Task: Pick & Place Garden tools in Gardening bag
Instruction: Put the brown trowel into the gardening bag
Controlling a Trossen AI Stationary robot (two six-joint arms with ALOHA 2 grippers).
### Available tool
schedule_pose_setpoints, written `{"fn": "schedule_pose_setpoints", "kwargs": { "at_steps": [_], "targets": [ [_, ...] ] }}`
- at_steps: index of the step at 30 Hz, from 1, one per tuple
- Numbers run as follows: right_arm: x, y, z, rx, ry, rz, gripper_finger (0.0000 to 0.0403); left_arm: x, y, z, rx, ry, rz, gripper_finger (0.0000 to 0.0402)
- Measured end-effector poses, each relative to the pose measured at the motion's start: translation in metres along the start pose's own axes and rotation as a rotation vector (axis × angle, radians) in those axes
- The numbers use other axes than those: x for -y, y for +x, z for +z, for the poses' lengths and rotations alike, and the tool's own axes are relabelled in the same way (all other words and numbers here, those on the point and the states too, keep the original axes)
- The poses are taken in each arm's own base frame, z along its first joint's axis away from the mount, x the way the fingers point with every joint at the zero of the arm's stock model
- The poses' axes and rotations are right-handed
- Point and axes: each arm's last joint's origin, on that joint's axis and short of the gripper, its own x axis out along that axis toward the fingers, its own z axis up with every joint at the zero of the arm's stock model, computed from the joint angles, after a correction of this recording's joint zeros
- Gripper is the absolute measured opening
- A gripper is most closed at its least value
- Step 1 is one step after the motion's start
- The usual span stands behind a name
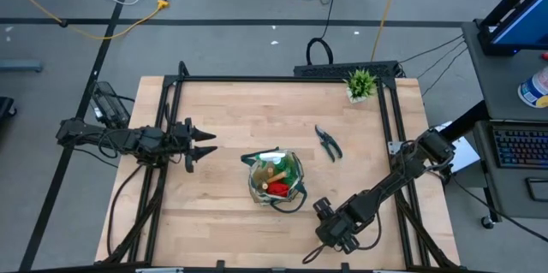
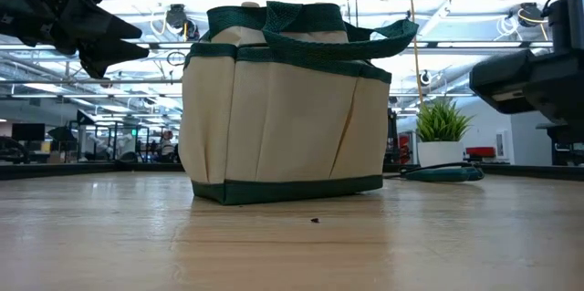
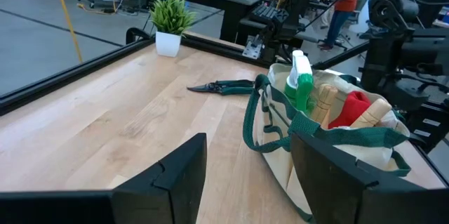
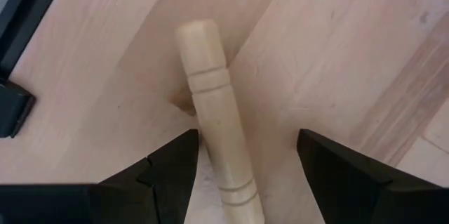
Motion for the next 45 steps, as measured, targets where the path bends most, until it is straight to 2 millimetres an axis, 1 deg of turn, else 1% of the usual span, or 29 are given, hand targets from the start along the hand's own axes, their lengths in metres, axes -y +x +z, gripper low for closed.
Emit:
{"fn": "schedule_pose_setpoints", "kwargs": {
  "at_steps": [5,10,16,21,26,34,45],
  "targets": [
    [0.004,0.000,0.002,0.017,0.011,-0.003,0.0237,0.000,0.000,0.000,0.000,0.000,0.000,0.0212],
    [0.004,0.001,0.007,0.072,-0.008,-0.004,0.0237,0.000,0.000,0.000,0.000,0.000,0.000,0.0212],
    [0.006,0.001,0.009,0.100,-0.026,-0.051,0.0234,0.000,0.000,0.000,0.001,-0.002,0.000,0.0212],
    [0.008,0.002,0.008,0.106,-0.019,-0.049,0.0199,0.000,0.000,0.000,0.000,-0.002,0.000,0.0212],
    [0.013,0.004,0.005,0.094,0.047,-0.052,0.0147,0.000,0.000,0.000,0.000,-0.002,0.000,0.0212],
    [0.020,0.004,0.004,0.092,0.096,-0.055,0.0067,0.000,0.000,0.000,0.000,-0.001,0.000,0.0212],
    [0.029,0.000,0.004,0.101,0.175,-0.058,0.0064,0.000,0.000,0.000,0.000,-0.002,0.000,0.0212]
  ]
}}
